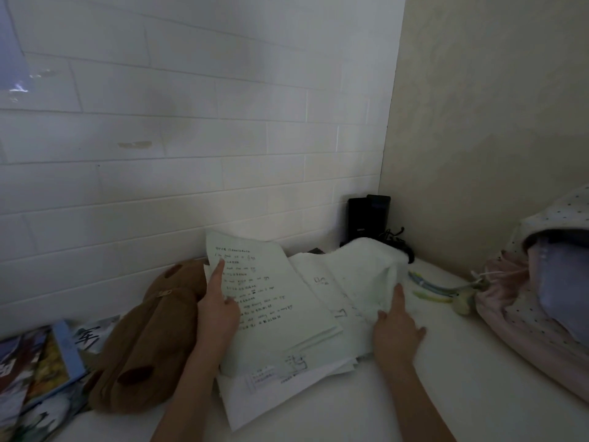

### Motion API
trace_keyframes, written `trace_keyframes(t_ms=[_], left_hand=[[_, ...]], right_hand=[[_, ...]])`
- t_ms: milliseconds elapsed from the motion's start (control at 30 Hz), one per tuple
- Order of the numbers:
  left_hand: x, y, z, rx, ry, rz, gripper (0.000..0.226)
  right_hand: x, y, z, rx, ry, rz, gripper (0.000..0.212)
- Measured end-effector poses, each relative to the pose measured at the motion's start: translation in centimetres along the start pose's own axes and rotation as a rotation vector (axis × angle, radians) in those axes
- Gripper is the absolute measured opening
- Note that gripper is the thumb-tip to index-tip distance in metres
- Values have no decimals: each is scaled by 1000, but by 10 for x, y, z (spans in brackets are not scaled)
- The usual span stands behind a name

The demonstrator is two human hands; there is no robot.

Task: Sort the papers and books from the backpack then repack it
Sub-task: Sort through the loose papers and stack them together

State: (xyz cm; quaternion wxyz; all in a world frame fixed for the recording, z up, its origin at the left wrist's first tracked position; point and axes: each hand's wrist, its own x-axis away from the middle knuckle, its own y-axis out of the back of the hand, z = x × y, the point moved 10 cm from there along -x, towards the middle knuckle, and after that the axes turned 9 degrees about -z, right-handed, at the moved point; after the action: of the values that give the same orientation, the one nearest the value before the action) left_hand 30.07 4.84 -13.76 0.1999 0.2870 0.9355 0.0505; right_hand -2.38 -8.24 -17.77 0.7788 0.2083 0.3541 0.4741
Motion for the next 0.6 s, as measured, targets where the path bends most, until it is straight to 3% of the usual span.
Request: trace_keyframes(t_ms=[67,167,233,400,500,600], left_hand=[[0,-3,1,8,2,21,71],[-1,-4,5,-2,7,22,70],[-2,-4,7,-8,21,21,70],[-2,-5,7,-5,17,17,67],[-3,-7,7,-8,3,20,66],[-3,-10,7,-13,0,34,59]], right_hand=[[1,15,18,-64,91,-100,73],[10,17,40,38,293,-94,99],[16,21,45,-36,356,-125,112],[35,33,79,-352,667,-125,112],[54,24,93,-483,670,97,90],[70,17,106,-485,722,206,30]])
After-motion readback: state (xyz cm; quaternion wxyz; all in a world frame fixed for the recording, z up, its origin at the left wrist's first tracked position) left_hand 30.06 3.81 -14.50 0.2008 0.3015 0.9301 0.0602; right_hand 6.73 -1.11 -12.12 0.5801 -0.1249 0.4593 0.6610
